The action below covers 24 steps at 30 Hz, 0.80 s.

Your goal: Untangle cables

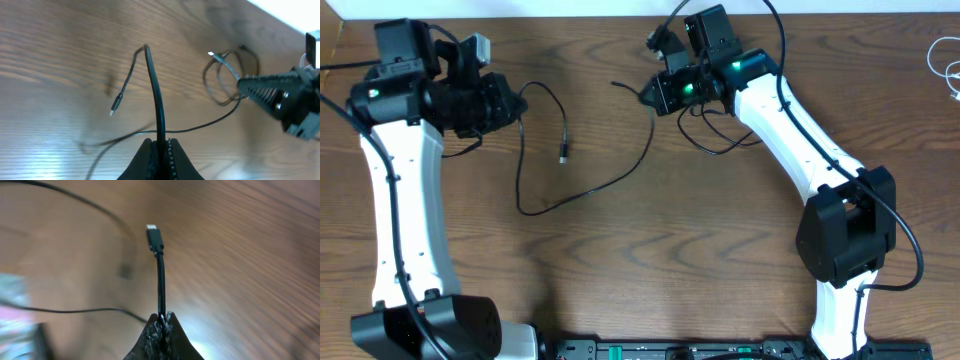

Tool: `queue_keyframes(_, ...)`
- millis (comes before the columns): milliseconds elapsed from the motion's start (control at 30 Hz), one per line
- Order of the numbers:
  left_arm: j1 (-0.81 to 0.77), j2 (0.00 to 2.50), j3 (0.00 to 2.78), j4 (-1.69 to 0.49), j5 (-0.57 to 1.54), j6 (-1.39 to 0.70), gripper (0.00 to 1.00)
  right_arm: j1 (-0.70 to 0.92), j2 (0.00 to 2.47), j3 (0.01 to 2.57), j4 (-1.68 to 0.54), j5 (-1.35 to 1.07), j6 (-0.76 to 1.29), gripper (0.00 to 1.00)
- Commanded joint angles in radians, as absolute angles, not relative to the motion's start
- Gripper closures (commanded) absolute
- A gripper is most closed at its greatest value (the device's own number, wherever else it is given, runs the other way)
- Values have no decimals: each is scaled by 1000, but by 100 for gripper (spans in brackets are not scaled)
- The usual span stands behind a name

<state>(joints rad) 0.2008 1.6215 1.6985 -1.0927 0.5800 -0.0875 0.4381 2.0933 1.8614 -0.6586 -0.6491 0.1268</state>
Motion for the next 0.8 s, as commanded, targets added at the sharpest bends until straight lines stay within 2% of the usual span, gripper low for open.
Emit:
queue_keyframes(0, 164, 1683, 1705, -1061, 630, -286, 92, 442, 2102, 1861, -615, -931, 189, 99)
queue_keyframes(233, 57, 1806, 1705, -888, 873, -457, 92, 466, 2102, 1861, -535, -958, 376, 99)
queue_keyframes(400, -22, 1864, 1705, -847, 891, -507, 92, 466, 2102, 1861, -489, -834, 582, 99)
queue_keyframes(767, -115, 1875, 1705, -811, 890, -506, 92, 466, 2102, 1861, -445, -784, 617, 99)
